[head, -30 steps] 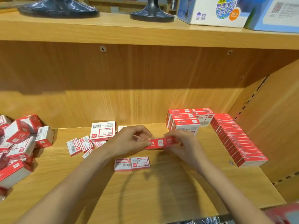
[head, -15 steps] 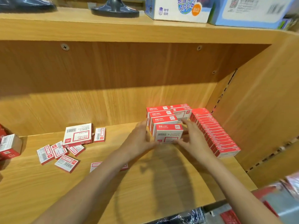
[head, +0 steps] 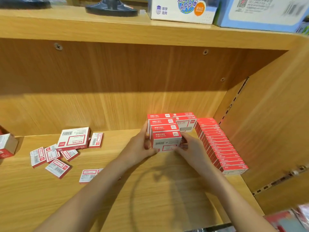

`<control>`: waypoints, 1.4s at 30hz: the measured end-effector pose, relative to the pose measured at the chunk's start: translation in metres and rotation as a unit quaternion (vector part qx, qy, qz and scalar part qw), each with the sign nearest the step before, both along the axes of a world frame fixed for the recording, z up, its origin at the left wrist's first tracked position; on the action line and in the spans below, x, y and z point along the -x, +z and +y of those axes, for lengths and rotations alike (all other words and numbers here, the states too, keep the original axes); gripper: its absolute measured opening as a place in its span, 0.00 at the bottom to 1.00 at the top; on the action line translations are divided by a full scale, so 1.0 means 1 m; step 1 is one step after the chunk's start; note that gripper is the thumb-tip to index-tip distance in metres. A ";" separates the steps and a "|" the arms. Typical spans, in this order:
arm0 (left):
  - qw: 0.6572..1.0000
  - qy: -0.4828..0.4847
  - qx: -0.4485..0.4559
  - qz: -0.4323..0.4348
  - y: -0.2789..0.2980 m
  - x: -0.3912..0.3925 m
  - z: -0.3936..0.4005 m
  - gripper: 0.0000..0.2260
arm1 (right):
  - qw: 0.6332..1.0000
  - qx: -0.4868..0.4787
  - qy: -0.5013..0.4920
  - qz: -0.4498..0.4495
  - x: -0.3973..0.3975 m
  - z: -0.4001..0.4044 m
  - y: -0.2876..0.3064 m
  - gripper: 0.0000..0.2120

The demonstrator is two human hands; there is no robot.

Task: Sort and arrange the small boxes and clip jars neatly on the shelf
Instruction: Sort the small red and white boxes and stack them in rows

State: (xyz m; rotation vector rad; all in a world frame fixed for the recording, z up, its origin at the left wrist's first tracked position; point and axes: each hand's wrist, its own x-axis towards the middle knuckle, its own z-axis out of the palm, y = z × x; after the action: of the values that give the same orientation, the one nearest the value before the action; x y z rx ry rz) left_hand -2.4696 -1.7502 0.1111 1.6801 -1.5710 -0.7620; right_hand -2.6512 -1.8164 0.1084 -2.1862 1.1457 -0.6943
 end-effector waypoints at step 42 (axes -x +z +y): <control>0.967 0.104 0.067 -0.222 -0.021 -0.161 0.115 0.19 | 0.959 0.046 0.226 0.164 -0.130 0.088 0.014 0.13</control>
State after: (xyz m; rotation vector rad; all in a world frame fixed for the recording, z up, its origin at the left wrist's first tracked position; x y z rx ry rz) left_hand -2.3087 -1.6355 0.0901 1.9659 -1.6554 -0.1706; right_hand -2.5210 -1.7287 0.1221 -2.5834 0.7207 -0.1942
